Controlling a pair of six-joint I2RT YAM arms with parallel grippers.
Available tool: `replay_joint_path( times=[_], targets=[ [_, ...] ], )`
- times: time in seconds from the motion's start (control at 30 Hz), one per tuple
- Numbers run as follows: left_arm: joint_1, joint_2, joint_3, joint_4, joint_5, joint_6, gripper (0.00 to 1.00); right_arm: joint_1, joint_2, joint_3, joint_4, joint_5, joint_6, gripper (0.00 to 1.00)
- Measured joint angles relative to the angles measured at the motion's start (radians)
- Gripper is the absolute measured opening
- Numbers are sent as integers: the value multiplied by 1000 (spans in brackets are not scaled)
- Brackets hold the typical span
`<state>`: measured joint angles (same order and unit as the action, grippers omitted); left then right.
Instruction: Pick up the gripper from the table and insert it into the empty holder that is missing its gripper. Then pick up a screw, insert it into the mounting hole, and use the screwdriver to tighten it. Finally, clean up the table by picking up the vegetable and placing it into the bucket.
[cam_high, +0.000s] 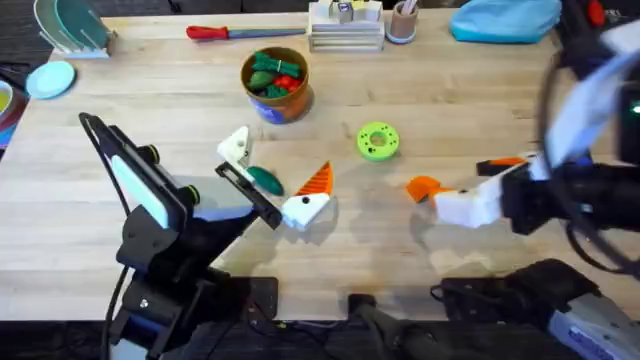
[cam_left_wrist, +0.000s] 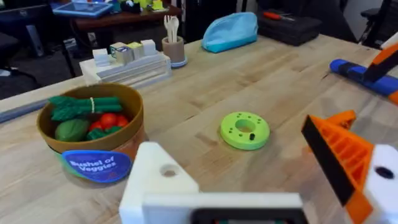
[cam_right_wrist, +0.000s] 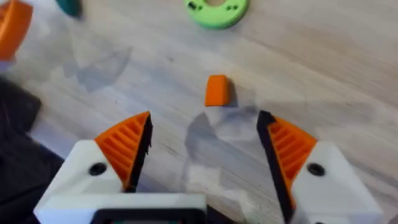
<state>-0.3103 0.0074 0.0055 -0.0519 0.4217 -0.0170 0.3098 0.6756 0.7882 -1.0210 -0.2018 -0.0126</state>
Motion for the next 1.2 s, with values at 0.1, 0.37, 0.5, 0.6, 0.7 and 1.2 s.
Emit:
replay_joint_path(
  times=[0.1, 0.37, 0.5, 0.6, 0.7, 1.2],
  targets=[
    [0, 0, 0, 0, 0, 0, 993, 88, 71, 0, 3, 22, -5, 994],
    [0, 0, 0, 0, 0, 0, 993, 142, 244, 0, 23, 60, -12, 994],
    [0, 0, 0, 0, 0, 0, 993, 142, 340, 0, 39, 65, -12, 992],
    [0, 0, 0, 0, 0, 0, 993, 142, 397, 0, 59, 67, -12, 992],
    [0, 0, 0, 0, 0, 0, 993, 142, 427, 0, 74, 67, -12, 992],
    [0, 0, 0, 0, 0, 0, 993, 142, 431, 0, 118, 145, -1, 824]
  ],
)
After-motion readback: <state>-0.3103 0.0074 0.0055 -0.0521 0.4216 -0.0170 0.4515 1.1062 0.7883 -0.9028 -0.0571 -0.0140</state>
